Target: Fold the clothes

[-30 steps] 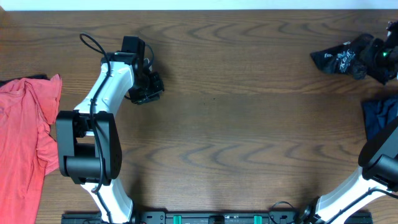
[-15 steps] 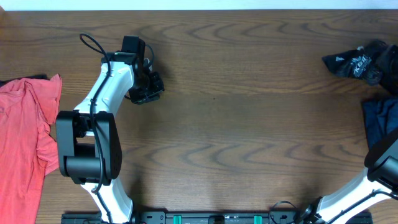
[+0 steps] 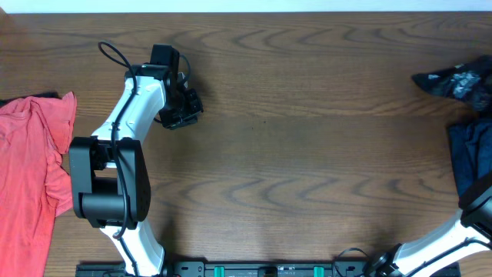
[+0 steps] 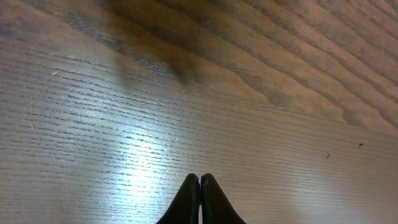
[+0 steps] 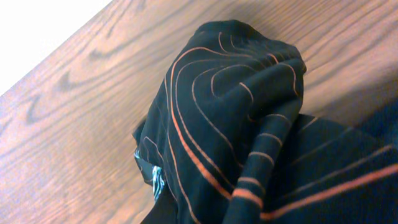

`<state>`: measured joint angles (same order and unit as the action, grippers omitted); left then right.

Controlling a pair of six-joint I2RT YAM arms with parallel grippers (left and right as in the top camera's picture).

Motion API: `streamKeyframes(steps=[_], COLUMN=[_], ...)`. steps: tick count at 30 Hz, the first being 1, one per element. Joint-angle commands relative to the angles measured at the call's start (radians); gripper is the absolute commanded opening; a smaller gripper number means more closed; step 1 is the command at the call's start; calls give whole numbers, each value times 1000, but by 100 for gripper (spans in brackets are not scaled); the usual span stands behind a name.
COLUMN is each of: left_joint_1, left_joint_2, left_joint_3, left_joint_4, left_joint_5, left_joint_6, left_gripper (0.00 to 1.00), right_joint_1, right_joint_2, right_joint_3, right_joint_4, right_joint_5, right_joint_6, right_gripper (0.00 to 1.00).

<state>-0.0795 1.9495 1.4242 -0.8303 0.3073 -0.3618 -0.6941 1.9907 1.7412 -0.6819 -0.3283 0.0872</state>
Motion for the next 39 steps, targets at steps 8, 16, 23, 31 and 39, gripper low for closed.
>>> streamKeyframes(steps=[8, 16, 23, 31, 39], left_joint_1=[-1, -1, -1, -1, -1], left_joint_2=[10, 10, 10, 10, 10], left_joint_3=[-8, -9, -9, -8, -8], left_joint_4=[-3, -3, -8, -18, -18], left_joint_5=[-5, -2, -2, -2, -2], left_joint_6=[-16, -42, -43, -43, -43], left_gripper=[7, 6, 6, 6, 6], right_joint_1=[-153, -207, -208, -205, -203], right_joint_2=[-22, -22, -16, -14, 21], right_joint_3=[179, 243, 243, 243, 238], right_joint_4=[-1, -10, -34, -40, -98], right_joint_5=[-161, -212, -212, -182, 19], right_joint_6=[14, 13, 1, -65, -159], right_gripper=[1, 1, 1, 1, 1])
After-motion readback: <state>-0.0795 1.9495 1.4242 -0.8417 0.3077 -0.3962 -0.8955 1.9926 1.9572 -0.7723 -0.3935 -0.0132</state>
